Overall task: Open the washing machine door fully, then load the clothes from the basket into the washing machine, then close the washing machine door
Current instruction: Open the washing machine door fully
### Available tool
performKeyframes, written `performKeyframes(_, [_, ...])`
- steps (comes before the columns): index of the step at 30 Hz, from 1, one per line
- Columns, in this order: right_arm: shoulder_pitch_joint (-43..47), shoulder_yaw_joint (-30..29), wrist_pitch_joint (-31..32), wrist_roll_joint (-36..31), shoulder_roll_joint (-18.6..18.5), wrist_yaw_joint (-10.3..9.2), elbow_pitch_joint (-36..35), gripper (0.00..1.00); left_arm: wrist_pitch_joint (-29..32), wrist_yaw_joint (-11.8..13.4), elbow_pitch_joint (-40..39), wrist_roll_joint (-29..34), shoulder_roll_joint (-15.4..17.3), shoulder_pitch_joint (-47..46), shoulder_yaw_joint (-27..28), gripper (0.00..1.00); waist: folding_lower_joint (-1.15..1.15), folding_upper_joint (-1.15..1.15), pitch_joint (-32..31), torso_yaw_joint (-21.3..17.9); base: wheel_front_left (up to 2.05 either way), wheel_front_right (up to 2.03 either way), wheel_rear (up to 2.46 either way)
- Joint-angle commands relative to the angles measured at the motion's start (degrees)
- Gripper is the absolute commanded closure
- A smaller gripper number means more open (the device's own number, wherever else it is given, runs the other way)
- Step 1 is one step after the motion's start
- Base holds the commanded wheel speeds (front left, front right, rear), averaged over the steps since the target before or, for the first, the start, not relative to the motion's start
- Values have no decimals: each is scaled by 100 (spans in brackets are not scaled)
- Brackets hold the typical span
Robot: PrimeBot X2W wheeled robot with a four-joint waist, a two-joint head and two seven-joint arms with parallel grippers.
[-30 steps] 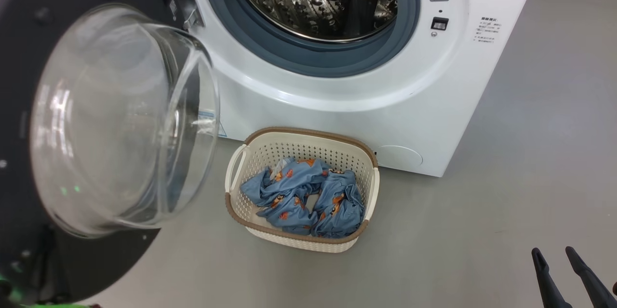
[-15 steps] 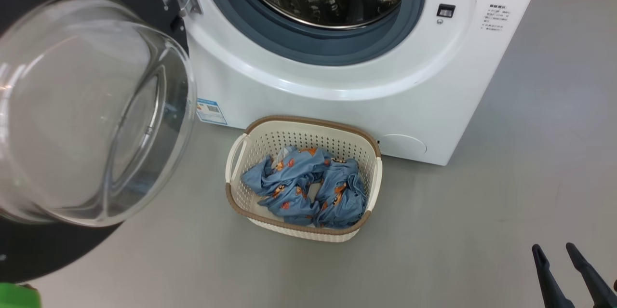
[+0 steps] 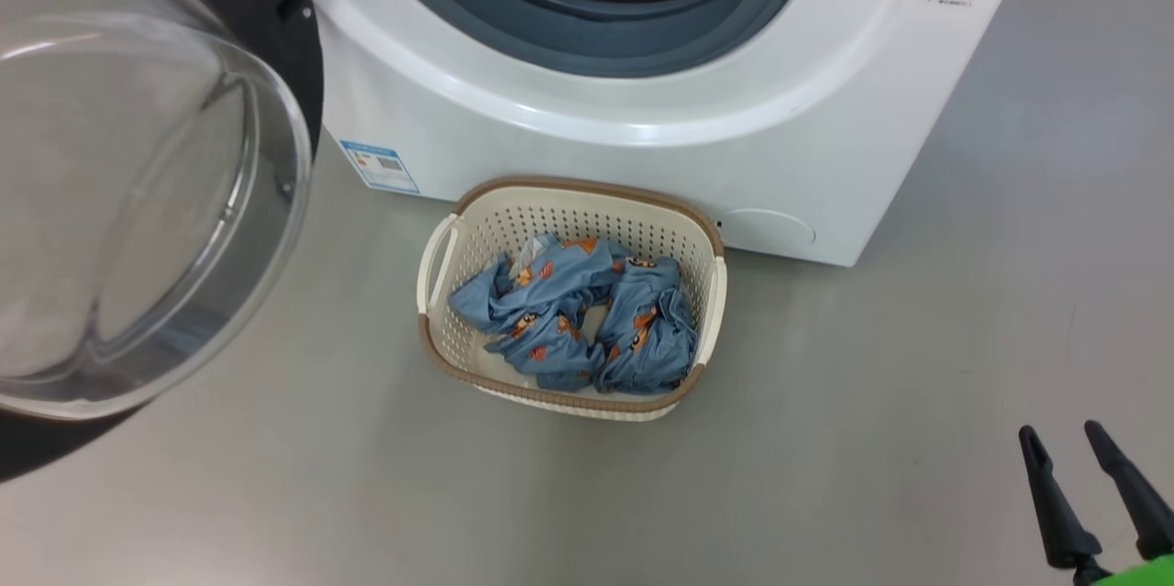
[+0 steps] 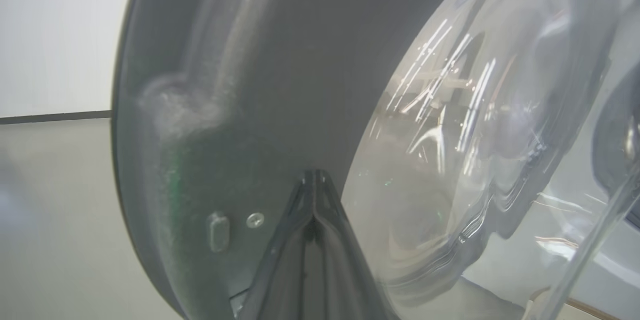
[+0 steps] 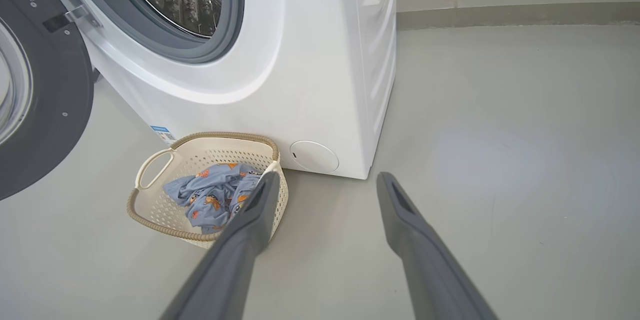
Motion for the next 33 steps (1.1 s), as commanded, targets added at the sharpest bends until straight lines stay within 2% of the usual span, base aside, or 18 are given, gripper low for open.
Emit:
performKeyframes(1, [-194,103,-68,28,-193,16,-156,0,-32,-3,-6,29,421,-262,309,100,0,0,127,-21,0,0,0])
performKeyframes(8, [-311,108,-68,38,-263,16,-201,0,-32,-47,461,203,651,-638,574,100,0,0,320,-34,0,0,0])
performKeyframes(13, [-360,151,-68,42,-282,16,-196,0,-32,-40,546,347,673,-759,682,100,0,0,353,-54,0,0,0])
performKeyframes(20, [-369,153,-68,38,-255,16,-147,0,-32,-55,249,416,297,-657,779,100,0,0,230,-59,0,0,0])
performKeyframes(27, [-298,185,-68,34,-207,16,-103,0,-32,-145,-267,614,-108,-254,652,100,0,0,-25,-38,0,0,0])
performKeyframes(28, [-283,197,-68,33,-205,16,-98,0,-32,-180,-368,647,-182,-176,609,98,0,0,-75,-31,0,0,0])
performKeyframes(31, [-235,225,-68,34,-195,16,-83,0,-32,-238,-699,714,-419,60,523,69,0,0,-211,-14,0,0,0])
performKeyframes(33, [-205,238,-68,33,-190,16,-77,0,-32,-300,-891,723,-563,223,471,59,0,0,-290,-8,0,0,0])
